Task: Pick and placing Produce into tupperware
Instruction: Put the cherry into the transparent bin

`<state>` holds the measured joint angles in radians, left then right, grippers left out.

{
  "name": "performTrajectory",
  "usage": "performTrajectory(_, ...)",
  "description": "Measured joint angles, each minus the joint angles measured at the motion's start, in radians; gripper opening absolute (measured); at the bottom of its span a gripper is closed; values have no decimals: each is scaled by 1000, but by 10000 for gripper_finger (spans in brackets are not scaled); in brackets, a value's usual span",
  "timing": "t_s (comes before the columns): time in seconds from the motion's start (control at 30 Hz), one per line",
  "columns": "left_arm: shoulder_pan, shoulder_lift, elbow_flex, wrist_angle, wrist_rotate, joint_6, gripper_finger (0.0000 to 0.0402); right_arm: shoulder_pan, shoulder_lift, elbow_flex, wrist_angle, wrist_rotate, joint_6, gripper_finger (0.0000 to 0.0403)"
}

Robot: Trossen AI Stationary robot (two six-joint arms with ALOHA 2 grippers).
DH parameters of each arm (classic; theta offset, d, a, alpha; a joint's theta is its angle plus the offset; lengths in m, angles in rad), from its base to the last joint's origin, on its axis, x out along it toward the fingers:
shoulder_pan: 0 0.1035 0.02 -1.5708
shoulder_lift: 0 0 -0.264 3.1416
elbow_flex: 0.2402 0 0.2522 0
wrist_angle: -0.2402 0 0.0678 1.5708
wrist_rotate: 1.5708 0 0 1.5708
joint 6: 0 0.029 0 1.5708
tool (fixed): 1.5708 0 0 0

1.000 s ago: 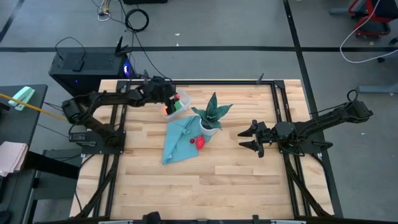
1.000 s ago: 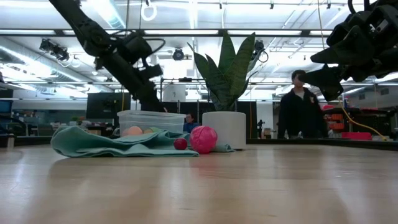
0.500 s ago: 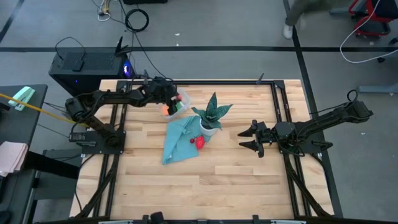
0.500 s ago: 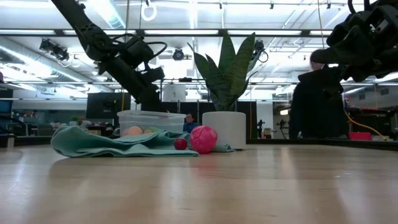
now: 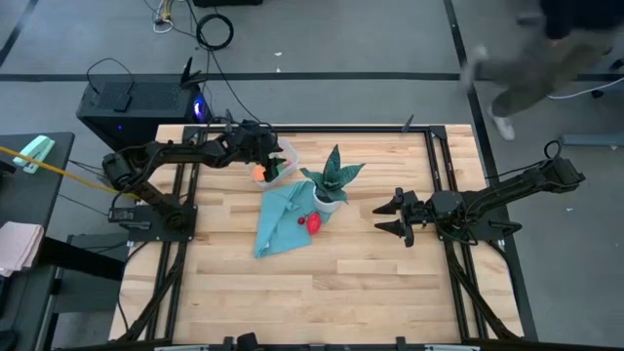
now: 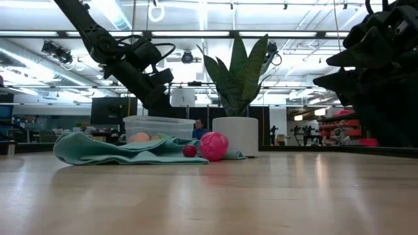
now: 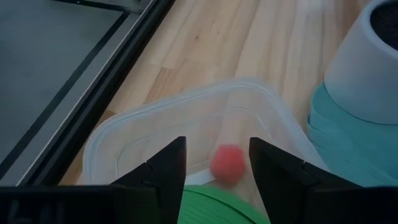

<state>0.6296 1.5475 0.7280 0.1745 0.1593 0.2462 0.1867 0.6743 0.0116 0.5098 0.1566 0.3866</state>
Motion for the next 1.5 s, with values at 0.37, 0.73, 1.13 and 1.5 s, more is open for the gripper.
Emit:
performTrajectory(0.37,0,-24,11,42,72,4,181,0,0,0,0,0,0,246)
performTrajectory(0.73,-83,-148,122,-213,97,77,173,0,0,0,0,0,2,246)
performTrajectory(1.13,-378,-234,175,-409,89,107,173,0,0,0,4,0,6,246)
performTrajectory(1.5,-550,-124,174,-433,9,195,201,0,0,0,8,0,6,246)
